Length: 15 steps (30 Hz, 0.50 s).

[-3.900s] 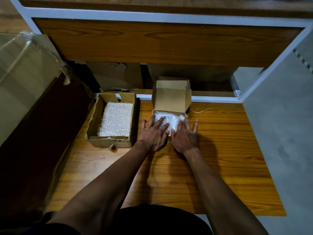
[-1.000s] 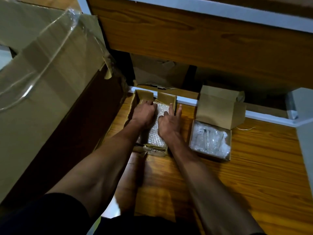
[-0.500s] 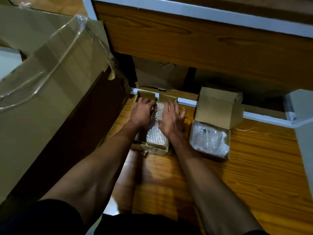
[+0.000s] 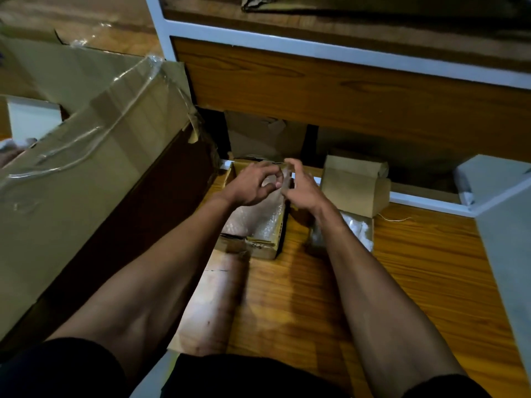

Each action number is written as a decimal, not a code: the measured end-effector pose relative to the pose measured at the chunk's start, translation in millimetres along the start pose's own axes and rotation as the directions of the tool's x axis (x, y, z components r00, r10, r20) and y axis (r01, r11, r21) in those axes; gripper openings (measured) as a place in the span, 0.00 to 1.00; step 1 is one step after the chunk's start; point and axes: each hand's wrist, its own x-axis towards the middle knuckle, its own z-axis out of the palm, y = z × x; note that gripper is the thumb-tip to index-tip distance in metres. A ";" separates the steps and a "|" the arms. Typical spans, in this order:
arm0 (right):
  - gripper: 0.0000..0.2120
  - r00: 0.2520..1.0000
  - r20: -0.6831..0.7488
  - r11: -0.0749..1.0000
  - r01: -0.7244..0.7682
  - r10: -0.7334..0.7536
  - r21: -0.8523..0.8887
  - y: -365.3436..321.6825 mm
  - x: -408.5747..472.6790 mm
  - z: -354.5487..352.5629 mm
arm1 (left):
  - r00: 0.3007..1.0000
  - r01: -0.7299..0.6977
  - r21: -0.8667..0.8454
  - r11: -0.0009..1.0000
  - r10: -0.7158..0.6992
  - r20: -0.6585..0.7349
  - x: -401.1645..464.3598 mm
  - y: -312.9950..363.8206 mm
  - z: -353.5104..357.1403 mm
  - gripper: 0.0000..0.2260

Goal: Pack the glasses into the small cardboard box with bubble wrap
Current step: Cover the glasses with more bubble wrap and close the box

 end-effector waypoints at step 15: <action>0.11 0.955 -0.125 0.887 -0.193 0.267 0.420 43.6 -61.8 -114.6 | 0.942 0.335 -0.374 0.865 -0.305 0.138 17.4 83.5 13.0 0.33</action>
